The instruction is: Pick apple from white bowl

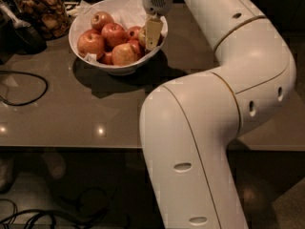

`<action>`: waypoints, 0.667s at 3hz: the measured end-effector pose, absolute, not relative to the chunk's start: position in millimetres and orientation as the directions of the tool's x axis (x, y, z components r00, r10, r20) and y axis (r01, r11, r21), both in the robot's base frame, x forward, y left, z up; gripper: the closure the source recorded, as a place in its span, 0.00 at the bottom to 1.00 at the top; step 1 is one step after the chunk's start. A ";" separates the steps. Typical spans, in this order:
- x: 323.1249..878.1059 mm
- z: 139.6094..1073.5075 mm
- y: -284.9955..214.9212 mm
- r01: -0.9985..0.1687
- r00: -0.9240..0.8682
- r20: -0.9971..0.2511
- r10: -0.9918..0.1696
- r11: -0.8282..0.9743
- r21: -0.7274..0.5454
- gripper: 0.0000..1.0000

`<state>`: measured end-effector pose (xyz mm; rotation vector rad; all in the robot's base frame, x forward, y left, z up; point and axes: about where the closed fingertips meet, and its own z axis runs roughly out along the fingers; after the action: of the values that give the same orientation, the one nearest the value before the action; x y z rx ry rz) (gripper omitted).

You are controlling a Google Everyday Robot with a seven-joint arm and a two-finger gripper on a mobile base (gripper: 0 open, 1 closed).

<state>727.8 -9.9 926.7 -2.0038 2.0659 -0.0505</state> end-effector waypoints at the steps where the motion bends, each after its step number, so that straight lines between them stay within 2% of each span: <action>1: 727.8 926.7 -9.9 -0.977 -0.013 -0.163 -0.987 0.047 -0.206 0.64; 2: 727.8 926.7 -9.9 -0.977 -0.013 -0.163 -0.987 0.047 -0.206 0.87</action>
Offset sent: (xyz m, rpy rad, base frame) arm 0.0000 0.0000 0.0000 0.0000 0.0000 0.0000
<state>727.8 -9.9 926.7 -2.0038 2.0659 -0.0505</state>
